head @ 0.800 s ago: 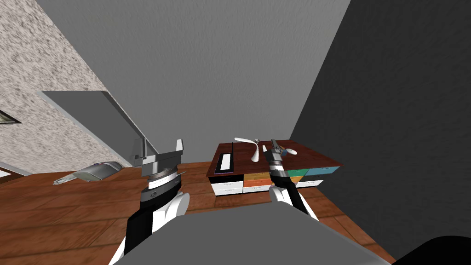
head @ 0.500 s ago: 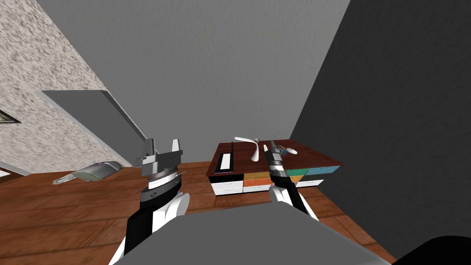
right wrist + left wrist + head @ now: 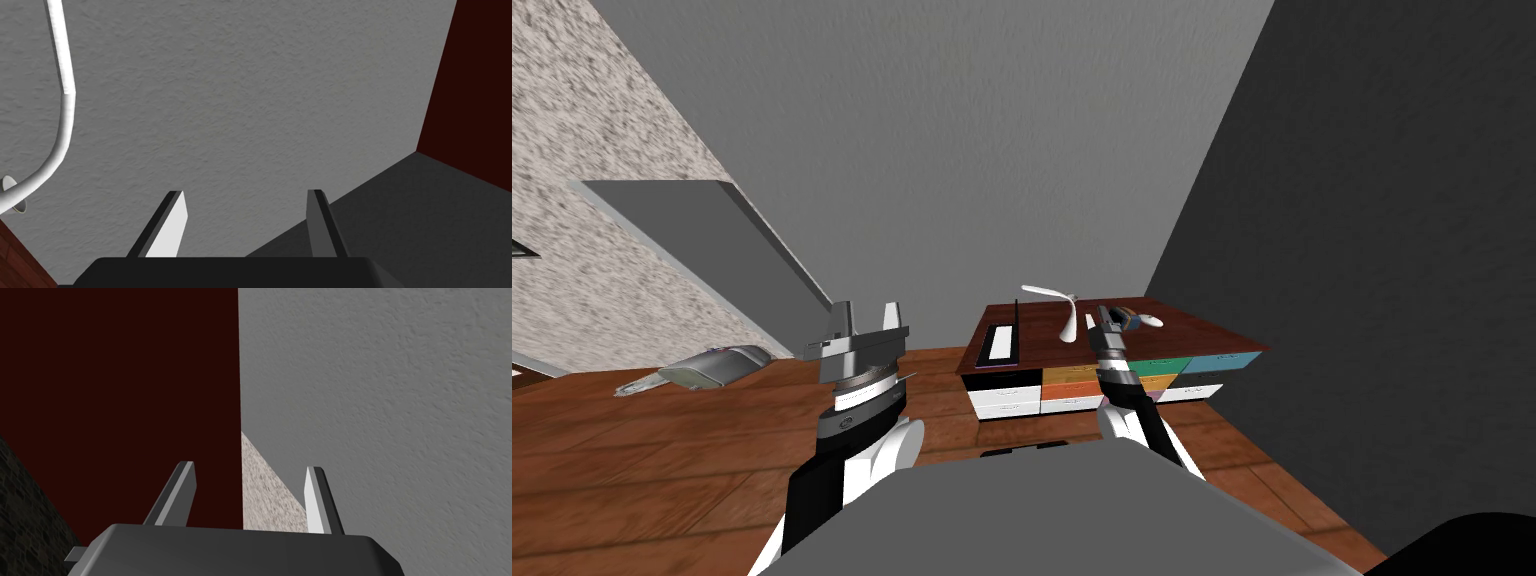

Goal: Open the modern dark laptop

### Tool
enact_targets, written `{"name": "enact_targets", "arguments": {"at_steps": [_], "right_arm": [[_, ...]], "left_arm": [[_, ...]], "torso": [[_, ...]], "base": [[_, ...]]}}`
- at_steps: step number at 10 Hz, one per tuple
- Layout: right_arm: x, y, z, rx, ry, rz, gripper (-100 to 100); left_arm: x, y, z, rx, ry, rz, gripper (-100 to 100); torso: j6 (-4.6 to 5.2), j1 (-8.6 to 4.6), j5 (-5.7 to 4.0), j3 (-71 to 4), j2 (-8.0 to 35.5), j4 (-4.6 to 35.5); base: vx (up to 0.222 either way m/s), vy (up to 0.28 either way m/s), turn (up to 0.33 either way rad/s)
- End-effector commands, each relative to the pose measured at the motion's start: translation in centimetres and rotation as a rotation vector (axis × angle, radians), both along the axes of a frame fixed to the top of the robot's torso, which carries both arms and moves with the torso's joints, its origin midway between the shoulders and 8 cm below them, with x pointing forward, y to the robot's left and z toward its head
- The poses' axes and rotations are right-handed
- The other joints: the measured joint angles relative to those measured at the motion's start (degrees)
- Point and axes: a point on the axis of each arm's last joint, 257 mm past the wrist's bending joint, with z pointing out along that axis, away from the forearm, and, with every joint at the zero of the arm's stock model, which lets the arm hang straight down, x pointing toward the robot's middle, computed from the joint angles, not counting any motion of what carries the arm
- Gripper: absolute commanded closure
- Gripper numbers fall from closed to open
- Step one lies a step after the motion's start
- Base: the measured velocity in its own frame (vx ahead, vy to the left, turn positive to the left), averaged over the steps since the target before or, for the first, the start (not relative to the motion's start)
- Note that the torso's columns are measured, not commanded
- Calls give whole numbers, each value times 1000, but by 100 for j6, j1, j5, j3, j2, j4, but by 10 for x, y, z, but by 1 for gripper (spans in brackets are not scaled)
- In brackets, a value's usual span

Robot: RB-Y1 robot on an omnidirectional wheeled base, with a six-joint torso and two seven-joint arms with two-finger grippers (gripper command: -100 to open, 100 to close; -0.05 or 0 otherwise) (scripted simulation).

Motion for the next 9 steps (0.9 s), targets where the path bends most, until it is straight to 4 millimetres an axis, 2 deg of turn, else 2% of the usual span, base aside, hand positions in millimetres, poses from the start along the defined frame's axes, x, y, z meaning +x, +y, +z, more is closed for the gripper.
{"name": "enact_targets", "arguments": {"at_steps": [1,2,4,9], "right_arm": [[0,0,0,0,0,0,0],[0,3,-2,-9,8,30,-100],[0,7,-7,6,21,79,-100],[0,14,-25,180,65,213,-100]], "left_arm": [[0,0,0,0,0,0,0],[0,0,0,0,0,0,0],[0,0,0,0,1,0,0],[0,0,0,0,1,0,0]], "torso": [[0,0,0,-846,423,423],[0,0,0,-1692,846,846],[0,3,1,-2200,1090,1090],[0,1,0,-2230,1112,1114]], "base": [[0,0,0],[11,8,11],[13,18,15],[25,31,25]]}}
